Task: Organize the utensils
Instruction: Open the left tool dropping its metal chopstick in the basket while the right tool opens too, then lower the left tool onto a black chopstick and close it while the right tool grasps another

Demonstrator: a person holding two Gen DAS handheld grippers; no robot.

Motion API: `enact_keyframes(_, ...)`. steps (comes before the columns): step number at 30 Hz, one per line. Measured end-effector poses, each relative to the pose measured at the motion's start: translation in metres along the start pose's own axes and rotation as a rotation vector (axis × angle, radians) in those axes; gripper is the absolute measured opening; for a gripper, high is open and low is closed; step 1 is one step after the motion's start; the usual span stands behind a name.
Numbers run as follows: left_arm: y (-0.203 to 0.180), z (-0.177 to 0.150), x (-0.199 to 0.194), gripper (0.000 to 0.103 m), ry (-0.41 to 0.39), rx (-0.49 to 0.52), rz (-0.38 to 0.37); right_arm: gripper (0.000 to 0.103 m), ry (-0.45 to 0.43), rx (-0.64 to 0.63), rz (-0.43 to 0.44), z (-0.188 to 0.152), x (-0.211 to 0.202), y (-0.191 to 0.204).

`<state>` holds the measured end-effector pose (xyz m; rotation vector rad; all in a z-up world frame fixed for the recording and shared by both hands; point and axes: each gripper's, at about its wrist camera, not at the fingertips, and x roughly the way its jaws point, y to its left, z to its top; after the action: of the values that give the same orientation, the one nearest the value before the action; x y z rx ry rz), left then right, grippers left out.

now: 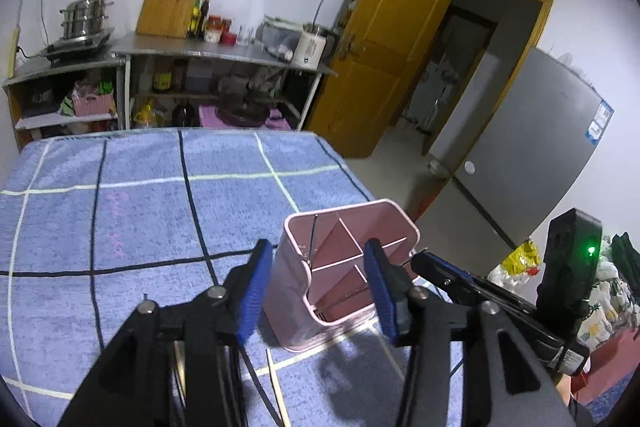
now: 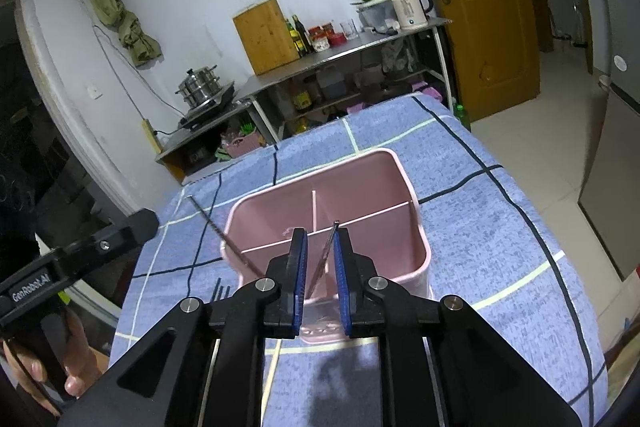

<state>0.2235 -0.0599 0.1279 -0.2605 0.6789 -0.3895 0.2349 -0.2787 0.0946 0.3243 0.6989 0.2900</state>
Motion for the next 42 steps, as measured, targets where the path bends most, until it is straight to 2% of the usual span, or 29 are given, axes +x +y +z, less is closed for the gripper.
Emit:
enact_keyframes(9, 0.011, -0.024, -0.056, 0.058, -0.083, 0.026, 0.066, 0.014, -0.038, -0.056, 0.043, -0.019, -0.034, 0.023)
enact_keyframes(15, 0.026, -0.051, -0.075, 0.059, -0.065, 0.012, 0.085, 0.014, -0.021, -0.081, 0.081, -0.041, -0.045, 0.039)
enact_keyframes(17, 0.034, -0.062, -0.078, 0.059, -0.054, 0.001, 0.125, 0.014, -0.019, -0.092, 0.086, -0.049, -0.047, 0.043)
enact_keyframes(22, 0.059, -0.091, -0.070, 0.060, 0.028, -0.083, 0.156, 0.014, 0.000, -0.099, 0.105, -0.070, -0.047, 0.053)
enact_keyframes(28, 0.069, -0.119, -0.068, 0.060, 0.052, -0.090, 0.182, 0.014, 0.042, -0.107, 0.118, -0.092, -0.038, 0.059)
enact_keyframes(35, 0.083, -0.133, -0.061, 0.060, 0.065, -0.103, 0.215, 0.014, 0.079, -0.137, 0.120, -0.110, -0.024, 0.067)
enact_keyframes(42, 0.105, -0.142, -0.040, 0.060, 0.107, -0.130, 0.259, 0.014, 0.162, -0.137, 0.117, -0.128, 0.006, 0.071)
